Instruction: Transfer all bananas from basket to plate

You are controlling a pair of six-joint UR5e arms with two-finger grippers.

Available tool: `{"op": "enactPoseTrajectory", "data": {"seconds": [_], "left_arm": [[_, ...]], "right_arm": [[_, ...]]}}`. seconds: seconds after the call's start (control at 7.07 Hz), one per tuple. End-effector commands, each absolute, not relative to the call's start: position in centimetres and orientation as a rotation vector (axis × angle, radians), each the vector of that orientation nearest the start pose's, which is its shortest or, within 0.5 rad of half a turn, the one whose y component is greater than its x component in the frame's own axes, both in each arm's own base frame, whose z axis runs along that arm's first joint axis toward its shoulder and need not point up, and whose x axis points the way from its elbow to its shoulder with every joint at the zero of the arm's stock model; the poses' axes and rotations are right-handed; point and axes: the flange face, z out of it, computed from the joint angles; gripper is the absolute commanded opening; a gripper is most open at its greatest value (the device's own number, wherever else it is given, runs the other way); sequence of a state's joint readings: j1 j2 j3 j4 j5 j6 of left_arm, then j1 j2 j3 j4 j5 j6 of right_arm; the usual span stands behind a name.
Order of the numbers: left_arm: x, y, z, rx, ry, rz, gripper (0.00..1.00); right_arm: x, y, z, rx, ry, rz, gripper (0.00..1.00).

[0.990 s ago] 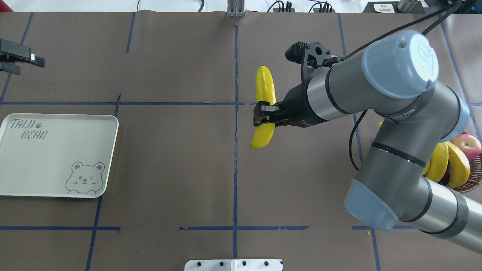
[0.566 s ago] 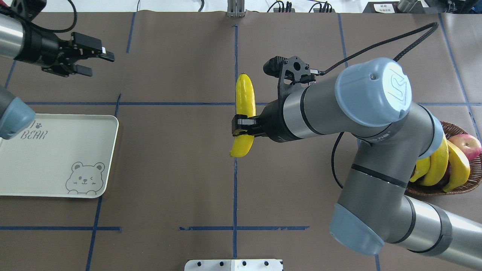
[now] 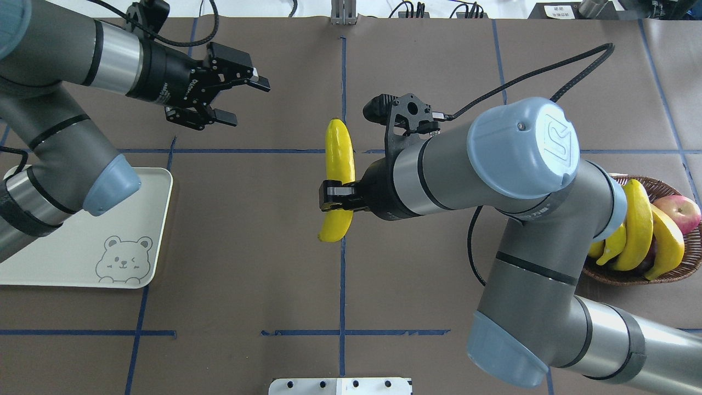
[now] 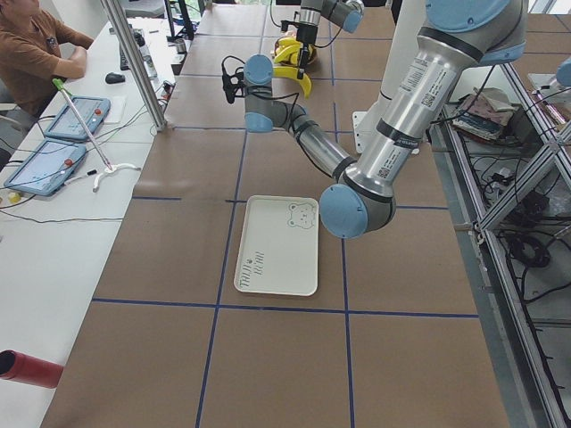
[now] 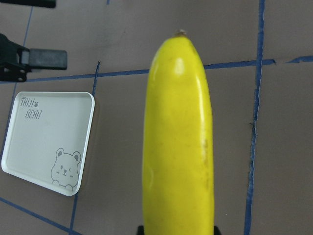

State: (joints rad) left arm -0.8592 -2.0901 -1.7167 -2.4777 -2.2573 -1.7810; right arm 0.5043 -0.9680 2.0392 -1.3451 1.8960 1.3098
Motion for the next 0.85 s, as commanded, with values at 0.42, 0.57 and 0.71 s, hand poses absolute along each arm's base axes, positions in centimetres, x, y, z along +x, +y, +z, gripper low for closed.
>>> {"op": "enactPoseTrajectory", "data": {"seconds": [0.42, 0.57, 0.71], "left_arm": [[40.2, -42.9, 13.3, -0.037, 1.725, -0.200, 0.99], [40.2, -43.0, 13.2, -0.035, 1.725, -0.201, 0.99], [40.2, -42.9, 13.1, -0.035, 1.726, -0.198, 0.98]], "right_arm": [[-42.8, -35.0, 9.3, 0.223, -1.305, -0.006, 0.01], [-42.8, -35.0, 9.3, 0.222, -1.305, -0.004, 0.01], [-42.7, -35.0, 9.1, 0.224, -1.309, -0.005, 0.01]]}}
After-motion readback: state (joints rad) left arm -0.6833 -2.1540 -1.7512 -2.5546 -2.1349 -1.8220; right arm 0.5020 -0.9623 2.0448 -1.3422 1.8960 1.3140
